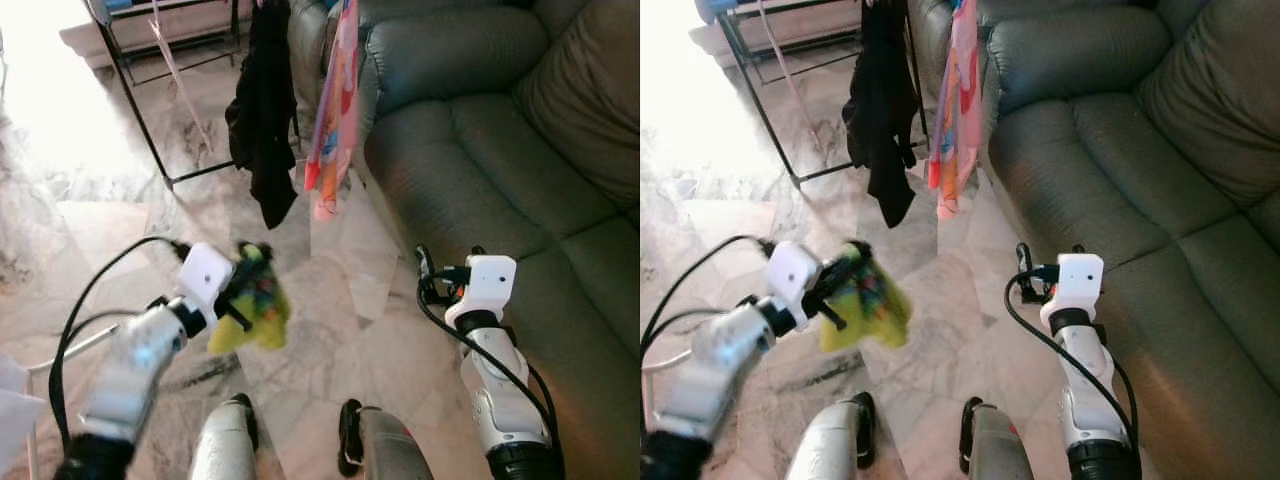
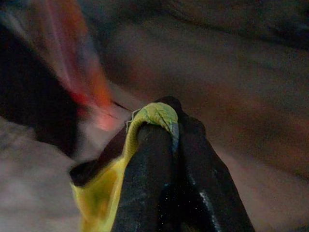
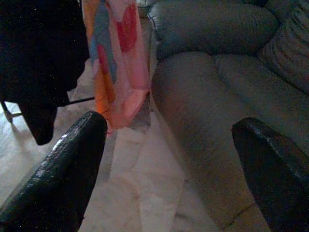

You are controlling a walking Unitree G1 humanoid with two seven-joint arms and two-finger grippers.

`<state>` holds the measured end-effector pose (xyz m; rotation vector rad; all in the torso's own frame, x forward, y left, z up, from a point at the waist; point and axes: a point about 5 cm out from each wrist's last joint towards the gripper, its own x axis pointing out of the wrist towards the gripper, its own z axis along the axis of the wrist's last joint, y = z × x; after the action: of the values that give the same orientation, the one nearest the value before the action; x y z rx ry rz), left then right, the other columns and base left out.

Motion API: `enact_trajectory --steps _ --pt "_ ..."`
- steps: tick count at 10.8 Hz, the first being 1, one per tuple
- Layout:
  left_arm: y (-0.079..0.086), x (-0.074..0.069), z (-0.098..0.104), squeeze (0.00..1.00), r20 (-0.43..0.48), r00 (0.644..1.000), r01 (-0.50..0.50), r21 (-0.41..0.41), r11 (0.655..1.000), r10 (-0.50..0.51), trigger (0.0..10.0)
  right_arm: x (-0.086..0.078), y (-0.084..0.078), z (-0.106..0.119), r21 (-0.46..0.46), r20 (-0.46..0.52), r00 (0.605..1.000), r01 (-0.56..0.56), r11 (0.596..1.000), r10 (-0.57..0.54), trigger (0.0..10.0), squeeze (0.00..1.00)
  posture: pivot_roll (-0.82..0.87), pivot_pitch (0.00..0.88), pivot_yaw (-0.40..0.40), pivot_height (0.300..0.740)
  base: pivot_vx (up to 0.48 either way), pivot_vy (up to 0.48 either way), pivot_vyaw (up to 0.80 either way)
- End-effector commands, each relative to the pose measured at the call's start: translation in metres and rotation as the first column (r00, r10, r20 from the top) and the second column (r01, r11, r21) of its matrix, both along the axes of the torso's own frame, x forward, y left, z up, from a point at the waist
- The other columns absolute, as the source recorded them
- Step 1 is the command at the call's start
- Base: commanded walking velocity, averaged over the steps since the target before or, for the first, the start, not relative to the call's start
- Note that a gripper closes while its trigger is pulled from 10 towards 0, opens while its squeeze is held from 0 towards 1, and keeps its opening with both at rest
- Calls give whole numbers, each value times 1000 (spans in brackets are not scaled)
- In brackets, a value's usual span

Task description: Hang hanger

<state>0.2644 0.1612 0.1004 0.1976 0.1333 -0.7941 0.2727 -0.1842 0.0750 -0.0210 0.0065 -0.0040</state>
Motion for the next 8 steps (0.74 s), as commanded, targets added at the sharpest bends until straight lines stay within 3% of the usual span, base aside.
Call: enact_trajectory --steps 1,2,3,4,5,7,8 --pt "1 -14 -10 0 -132 964 249 144 958 -231 10000 -1 -4 -3 -5 -11 1000 21 1000 -21 10000 0 38 236 -72 740 0 0 0" --pt "25 -8 -18 0 -172 936 353 471 808 -308 10000 -1 -3 -3 -6 -11 1000 20 1000 -20 10000 0 34 237 -69 740 0 0 0" --pt "37 23 -1 0 -17 979 175 594 785 -205 10000 -3 -4 -4 -9 -12 1000 23 1000 -23 10000 0 29 236 -66 740 0 0 0" --pt "39 38 10 0 94 985 56 615 786 -144 10000 -3 -5 -4 -10 -13 1000 26 1000 -26 10000 0 26 236 -65 740 0 0 0" --pt "35 53 30 0 249 967 -83 534 842 -63 10000 -4 -5 -4 -13 -15 999 29 1000 -29 10000 0 23 235 -66 740 0 0 0" --pt "25 54 33 0 321 947 -153 383 911 24 10000 -2 -4 -4 -16 -15 1000 24 1000 -24 10000 0 23 235 -66 740 0 0 0" --pt "28 54 24 0 339 929 -265 339 903 146 10000 -1 -3 -3 -14 -11 1000 21 1000 -21 10000 0 28 235 -67 740 0 0 0"
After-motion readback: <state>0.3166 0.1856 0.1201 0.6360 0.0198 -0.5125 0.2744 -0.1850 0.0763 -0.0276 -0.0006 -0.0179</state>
